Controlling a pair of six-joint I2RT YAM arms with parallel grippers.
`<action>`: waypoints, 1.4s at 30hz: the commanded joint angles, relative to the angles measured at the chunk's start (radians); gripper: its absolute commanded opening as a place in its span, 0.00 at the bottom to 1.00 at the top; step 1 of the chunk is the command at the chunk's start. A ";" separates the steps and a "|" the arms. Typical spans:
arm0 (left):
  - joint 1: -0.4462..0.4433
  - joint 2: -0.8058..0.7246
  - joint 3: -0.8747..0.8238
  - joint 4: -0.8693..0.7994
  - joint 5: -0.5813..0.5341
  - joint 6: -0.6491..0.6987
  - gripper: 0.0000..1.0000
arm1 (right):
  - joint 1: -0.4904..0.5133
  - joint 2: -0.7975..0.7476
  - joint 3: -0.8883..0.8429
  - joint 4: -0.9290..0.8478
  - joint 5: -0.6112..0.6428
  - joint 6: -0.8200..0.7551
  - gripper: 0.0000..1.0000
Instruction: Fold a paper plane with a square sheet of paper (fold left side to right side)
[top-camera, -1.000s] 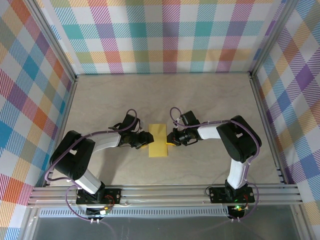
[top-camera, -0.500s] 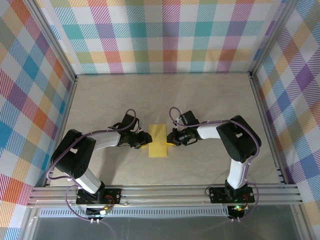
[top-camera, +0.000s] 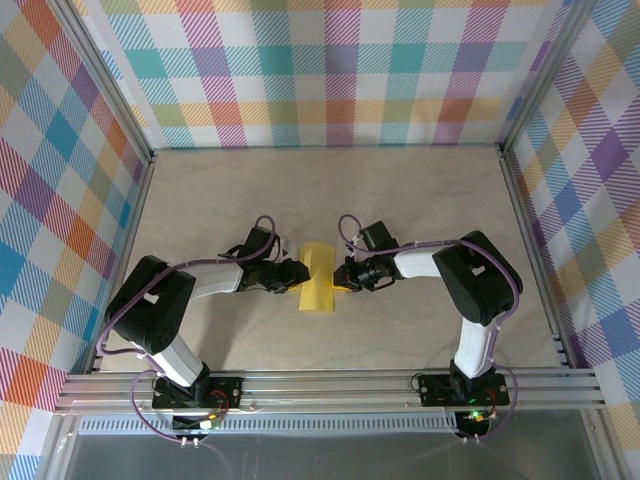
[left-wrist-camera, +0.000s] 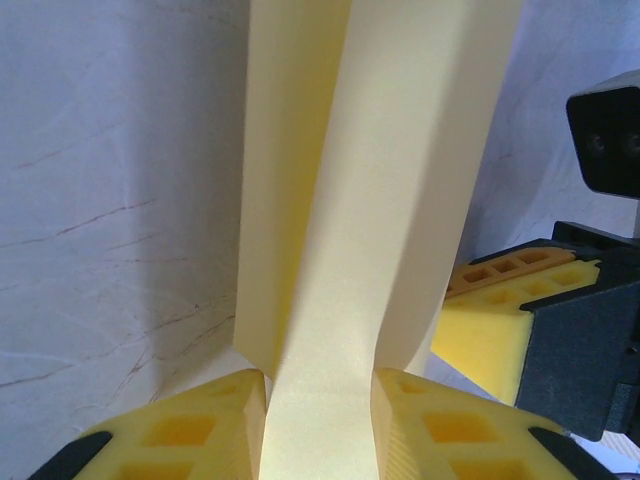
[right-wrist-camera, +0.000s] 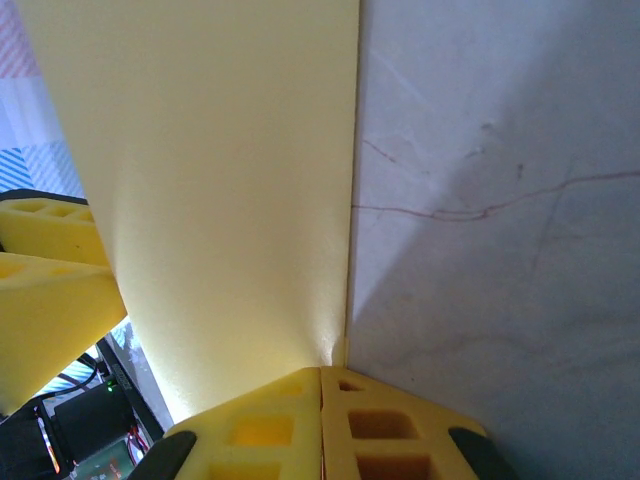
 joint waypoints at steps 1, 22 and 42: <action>-0.005 -0.036 -0.018 0.023 0.020 -0.009 0.36 | 0.006 0.030 -0.008 -0.058 0.031 -0.011 0.08; -0.003 -0.116 -0.027 -0.005 0.008 0.009 0.39 | 0.006 0.029 -0.004 -0.066 0.041 -0.019 0.08; -0.015 -0.072 0.068 -0.218 0.043 -0.045 0.00 | 0.086 -0.395 -0.115 -0.205 0.316 -0.257 0.44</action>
